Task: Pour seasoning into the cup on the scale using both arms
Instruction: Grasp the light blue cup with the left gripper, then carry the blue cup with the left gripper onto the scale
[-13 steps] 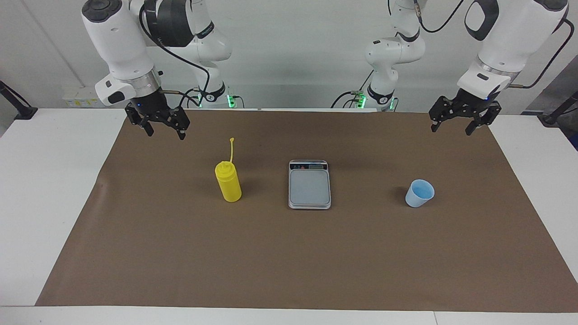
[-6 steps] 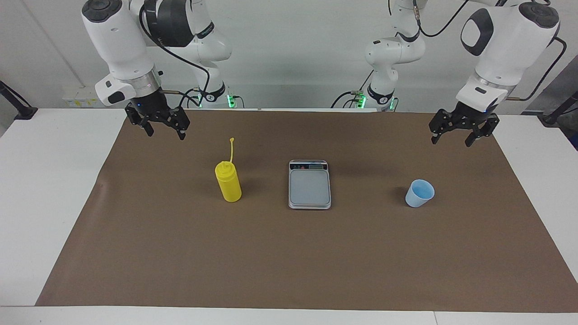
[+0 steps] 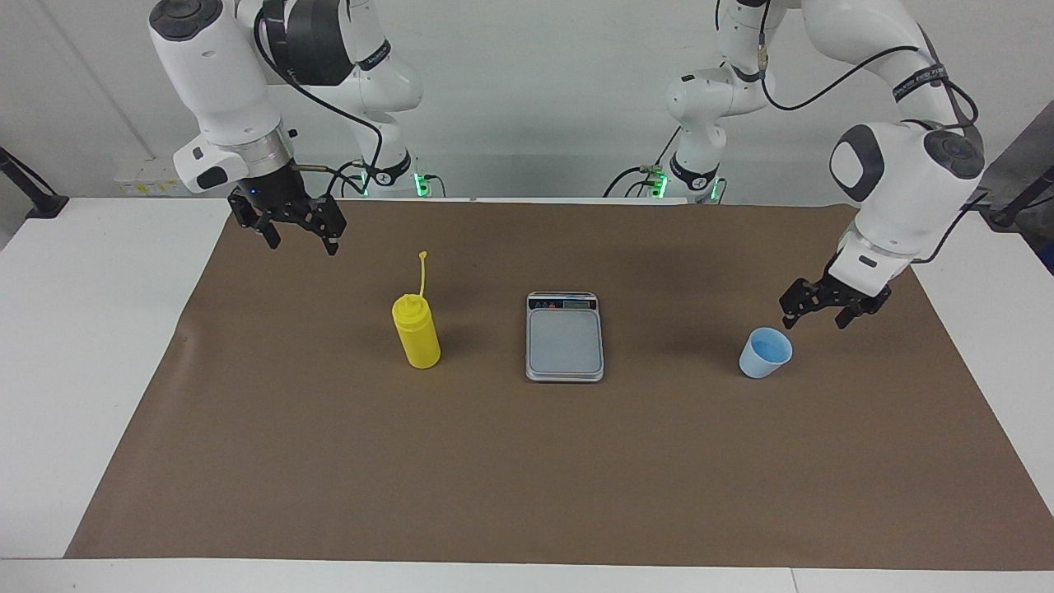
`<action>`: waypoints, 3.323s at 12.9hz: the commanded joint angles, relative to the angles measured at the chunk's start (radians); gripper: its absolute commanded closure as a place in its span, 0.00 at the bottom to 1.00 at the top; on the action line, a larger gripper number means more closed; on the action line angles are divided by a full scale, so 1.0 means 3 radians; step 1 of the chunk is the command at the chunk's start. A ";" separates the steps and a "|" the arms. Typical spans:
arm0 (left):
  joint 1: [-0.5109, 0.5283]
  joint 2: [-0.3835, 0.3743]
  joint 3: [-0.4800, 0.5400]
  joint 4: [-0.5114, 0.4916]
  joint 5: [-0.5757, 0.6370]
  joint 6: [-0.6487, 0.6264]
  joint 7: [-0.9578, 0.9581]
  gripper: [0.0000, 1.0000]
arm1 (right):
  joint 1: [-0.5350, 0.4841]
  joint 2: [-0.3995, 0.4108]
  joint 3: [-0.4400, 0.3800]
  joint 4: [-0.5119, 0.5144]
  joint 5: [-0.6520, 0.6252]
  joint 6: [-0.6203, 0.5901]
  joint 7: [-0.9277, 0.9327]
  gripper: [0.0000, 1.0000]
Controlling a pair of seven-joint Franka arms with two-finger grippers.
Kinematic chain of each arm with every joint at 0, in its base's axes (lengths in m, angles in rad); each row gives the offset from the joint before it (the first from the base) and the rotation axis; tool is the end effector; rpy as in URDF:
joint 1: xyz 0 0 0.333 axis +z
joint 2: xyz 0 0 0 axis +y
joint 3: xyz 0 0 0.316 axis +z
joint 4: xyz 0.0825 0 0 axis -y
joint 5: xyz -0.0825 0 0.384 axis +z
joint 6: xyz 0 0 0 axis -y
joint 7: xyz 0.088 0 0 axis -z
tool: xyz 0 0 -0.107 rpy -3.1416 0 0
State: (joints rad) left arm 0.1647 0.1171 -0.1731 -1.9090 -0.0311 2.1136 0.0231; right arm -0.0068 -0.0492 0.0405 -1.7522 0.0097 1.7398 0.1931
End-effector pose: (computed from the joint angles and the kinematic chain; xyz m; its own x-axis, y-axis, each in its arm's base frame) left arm 0.5968 -0.0035 0.4446 0.9959 -0.0124 0.0896 -0.0166 -0.9988 0.0460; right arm 0.5499 0.0199 0.5801 0.9865 -0.1603 0.0346 -0.1599 -0.9870 -0.0145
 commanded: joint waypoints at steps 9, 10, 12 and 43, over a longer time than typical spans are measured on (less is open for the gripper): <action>0.0044 0.0146 -0.0026 -0.0702 0.0006 0.0899 -0.0322 0.00 | -0.0028 -0.0071 0.0008 -0.0070 -0.0012 -0.0037 -0.0051 0.00; 0.0039 0.0141 -0.0026 -0.0810 0.0006 0.1037 -0.0322 0.00 | -0.0028 -0.0071 0.0008 -0.0070 -0.0012 -0.0037 -0.0051 0.00; 0.0034 0.0146 -0.0026 -0.0862 0.0006 0.1044 -0.0287 0.83 | -0.0028 -0.0071 0.0008 -0.0070 -0.0012 -0.0037 -0.0051 0.00; -0.2083 0.0693 -0.0047 0.0304 0.0620 0.0435 -0.2485 1.00 | -0.0003 -0.0086 0.0013 -0.0024 -0.0012 -0.0057 -0.0040 0.00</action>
State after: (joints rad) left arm -0.4483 0.3178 -0.2005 -1.8253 0.1262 2.2318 -0.7031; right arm -0.0049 -0.0584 0.0421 -1.7513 0.0097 1.7116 0.1931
